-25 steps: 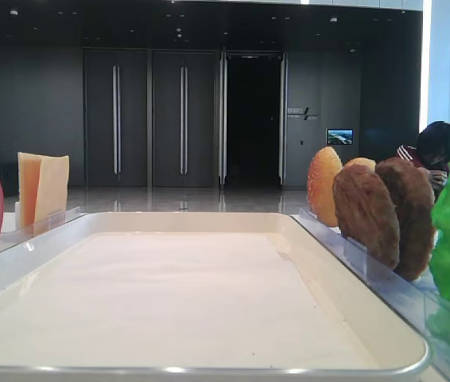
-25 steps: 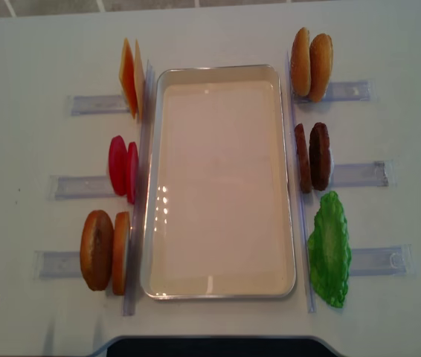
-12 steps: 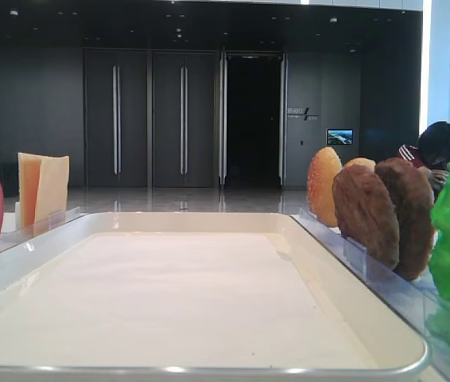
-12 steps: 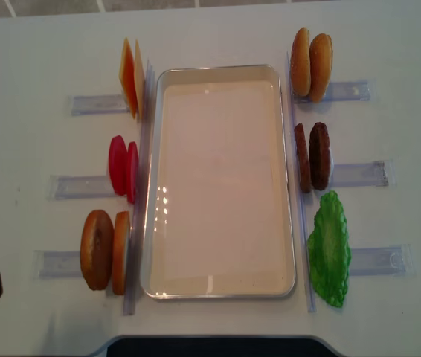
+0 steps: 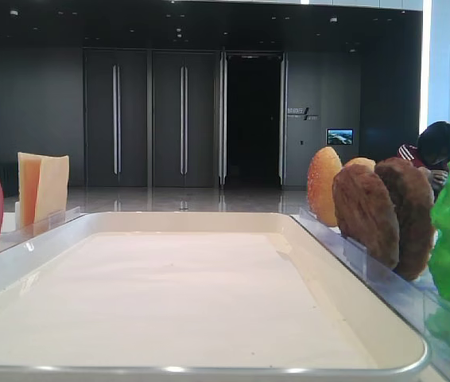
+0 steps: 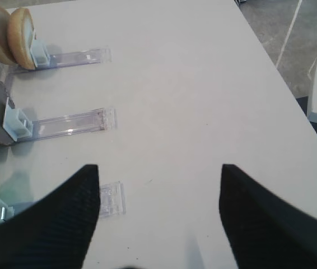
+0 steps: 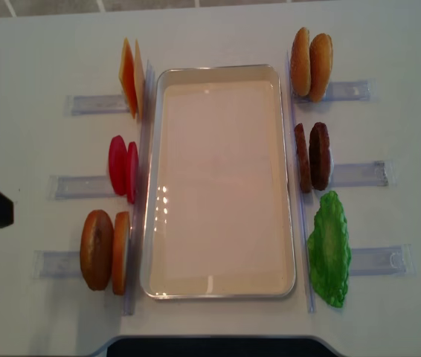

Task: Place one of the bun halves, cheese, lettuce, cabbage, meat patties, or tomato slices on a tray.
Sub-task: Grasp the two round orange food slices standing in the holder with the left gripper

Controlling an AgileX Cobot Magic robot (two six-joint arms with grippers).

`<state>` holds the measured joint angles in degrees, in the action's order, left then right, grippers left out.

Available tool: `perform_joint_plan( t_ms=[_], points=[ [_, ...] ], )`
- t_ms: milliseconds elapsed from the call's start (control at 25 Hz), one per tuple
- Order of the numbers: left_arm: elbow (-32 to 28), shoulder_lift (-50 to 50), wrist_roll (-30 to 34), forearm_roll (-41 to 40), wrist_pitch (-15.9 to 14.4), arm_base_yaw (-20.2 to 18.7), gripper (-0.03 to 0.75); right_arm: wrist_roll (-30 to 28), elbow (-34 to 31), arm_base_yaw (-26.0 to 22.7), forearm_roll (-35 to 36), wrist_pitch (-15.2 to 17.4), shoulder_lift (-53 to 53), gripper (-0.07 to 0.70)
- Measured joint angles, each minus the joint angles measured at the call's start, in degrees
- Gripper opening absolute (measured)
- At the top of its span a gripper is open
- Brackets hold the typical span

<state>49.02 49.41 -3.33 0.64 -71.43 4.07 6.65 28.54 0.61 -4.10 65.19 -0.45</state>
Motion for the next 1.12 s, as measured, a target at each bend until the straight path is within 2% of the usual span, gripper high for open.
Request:
perform_joint_plan(
  t_ms=[320,520,1120],
  points=[
    [5.34,15.38,0.09,0.37,0.4,0.0,0.692,0.0,0.0,0.0,0.0,0.0,0.0,0.467],
    [5.77,21.07,1.85,0.37,0.59,0.0,0.692,0.0,0.0,0.0,0.0,0.0,0.0,0.467],
    [5.81,22.56,3.33,1.17,0.83,0.0,0.692,0.0,0.0,0.0,0.0,0.0,0.0,0.467]
  ],
)
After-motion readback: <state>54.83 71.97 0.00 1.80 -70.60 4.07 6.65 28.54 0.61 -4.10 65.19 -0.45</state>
